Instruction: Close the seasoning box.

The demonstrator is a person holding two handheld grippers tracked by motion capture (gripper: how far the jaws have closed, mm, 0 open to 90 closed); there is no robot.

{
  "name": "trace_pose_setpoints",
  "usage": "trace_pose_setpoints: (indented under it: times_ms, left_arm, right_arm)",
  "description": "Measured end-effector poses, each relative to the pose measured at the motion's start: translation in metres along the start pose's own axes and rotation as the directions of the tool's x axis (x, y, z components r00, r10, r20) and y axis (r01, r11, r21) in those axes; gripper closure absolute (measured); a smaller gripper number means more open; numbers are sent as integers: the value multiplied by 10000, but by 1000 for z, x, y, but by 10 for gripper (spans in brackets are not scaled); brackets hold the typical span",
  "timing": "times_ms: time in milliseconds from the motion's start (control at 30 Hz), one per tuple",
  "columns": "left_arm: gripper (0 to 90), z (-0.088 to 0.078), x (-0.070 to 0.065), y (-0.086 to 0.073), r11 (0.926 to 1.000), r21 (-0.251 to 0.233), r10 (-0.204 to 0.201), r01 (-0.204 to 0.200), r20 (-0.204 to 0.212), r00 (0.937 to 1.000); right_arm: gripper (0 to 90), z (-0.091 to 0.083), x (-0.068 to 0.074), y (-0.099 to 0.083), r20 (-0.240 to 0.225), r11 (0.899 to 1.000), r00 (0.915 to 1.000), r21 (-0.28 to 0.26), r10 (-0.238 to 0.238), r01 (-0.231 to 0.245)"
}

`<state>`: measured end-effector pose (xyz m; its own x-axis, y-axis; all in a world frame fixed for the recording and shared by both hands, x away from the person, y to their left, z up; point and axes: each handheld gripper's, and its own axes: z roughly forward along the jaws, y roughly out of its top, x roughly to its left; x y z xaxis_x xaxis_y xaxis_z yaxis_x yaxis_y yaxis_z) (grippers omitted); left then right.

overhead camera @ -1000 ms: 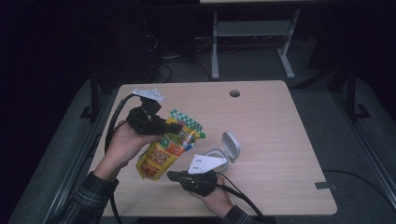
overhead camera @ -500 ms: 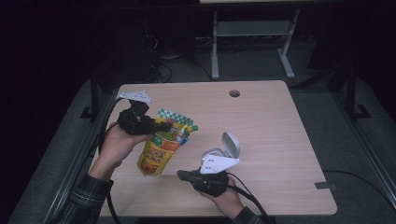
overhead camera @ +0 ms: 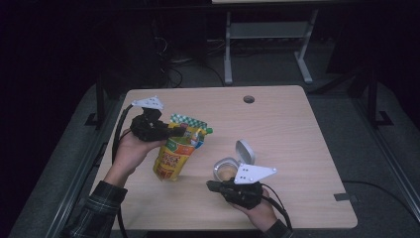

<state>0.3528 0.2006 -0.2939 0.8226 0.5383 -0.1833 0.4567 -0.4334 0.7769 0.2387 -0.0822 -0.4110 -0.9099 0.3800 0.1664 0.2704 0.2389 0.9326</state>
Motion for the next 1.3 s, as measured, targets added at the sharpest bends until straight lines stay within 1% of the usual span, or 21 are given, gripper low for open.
trace_pose_setpoints:
  times_ms: [67, 100, 167, 233, 267, 333, 433, 567, 633, 700, 767, 900, 1000, 1067, 1167, 1300]
  left_arm:
    - [899, 4, 2, 0, 9999, -45, 135, -135, -41, 9999]
    - [899, 6, 2, -1, 9999, -116, 101, -102, -38, 9999]
    - [899, 10, 4, -1, 9996, -161, 229, -230, -66, 9997]
    - [899, 15, 7, -2, 9992, -223, 327, -329, -92, 9994]
    - [898, 17, 8, -2, 9991, -288, 293, -295, -86, 9995]
    - [898, 22, 11, -3, 9986, -376, 364, -366, -65, 9993]
    - [898, 29, 12, -3, 9979, -461, 443, -447, -98, 9990]
    - [896, 40, 15, -5, 9978, -407, 508, -517, -217, 9985]
    - [896, 43, 17, -6, 9977, -360, 561, -569, -221, 9982]
    - [896, 45, 18, -8, 9976, -479, 485, -492, -150, 9987]
    - [896, 46, 20, -9, 9966, -678, 462, -468, -104, 9989]
    - [895, 41, 21, -13, 9960, -749, 476, -483, -107, 9988]
    - [893, 36, 21, -17, 9960, -811, 368, -369, -33, 9993]
    - [892, 32, 21, -20, 9951, -901, 406, -407, -30, 9992]
    - [892, 26, 21, -26, 9943, -991, 387, -383, 18, 9992]
    - [892, 19, 19, -31, 9949, -929, 391, -385, 49, 9992]
  right_arm:
    - [898, -5, -2, -1, 9, 10000, 10000, 50, 23, -23]
    - [898, -7, -2, -2, 20, 10000, 10000, 84, 21, -22]
    - [898, -13, -3, -2, 34, 9999, 10000, 112, -23, 23]
    - [898, -19, -4, -3, -21, 9998, 10000, 178, -32, 33]
    - [898, -22, -5, -4, -3, 9998, 10000, 187, -86, 86]
    - [898, -28, -6, -5, 42, 9997, 10000, 229, -89, 88]
    - [898, -38, -8, -7, 153, 9996, 9999, 273, -56, 52]
    - [898, -50, -12, -10, 310, 9998, 9995, 190, 31, -37]
    - [898, -56, -13, -11, 408, 9999, 9991, 143, 86, -92]
    - [898, -62, -15, -13, 518, 9998, 9986, 146, 137, -144]
    - [898, -67, -17, -15, 641, 9997, 9978, 166, 186, -197]
    - [898, -77, -21, -19, 843, 9992, 9959, 154, 341, -355]
    - [898, -83, -25, -20, 1024, 9992, 9940, 109, 381, -395]
    - [898, -87, -28, -21, 1137, 9989, 9925, 54, 448, -457]
    - [898, -91, -31, -21, 1300, 9984, 9900, 69, 540, -554]
    - [898, -92, -33, -22, 1368, 9983, 9890, 88, 560, -578]
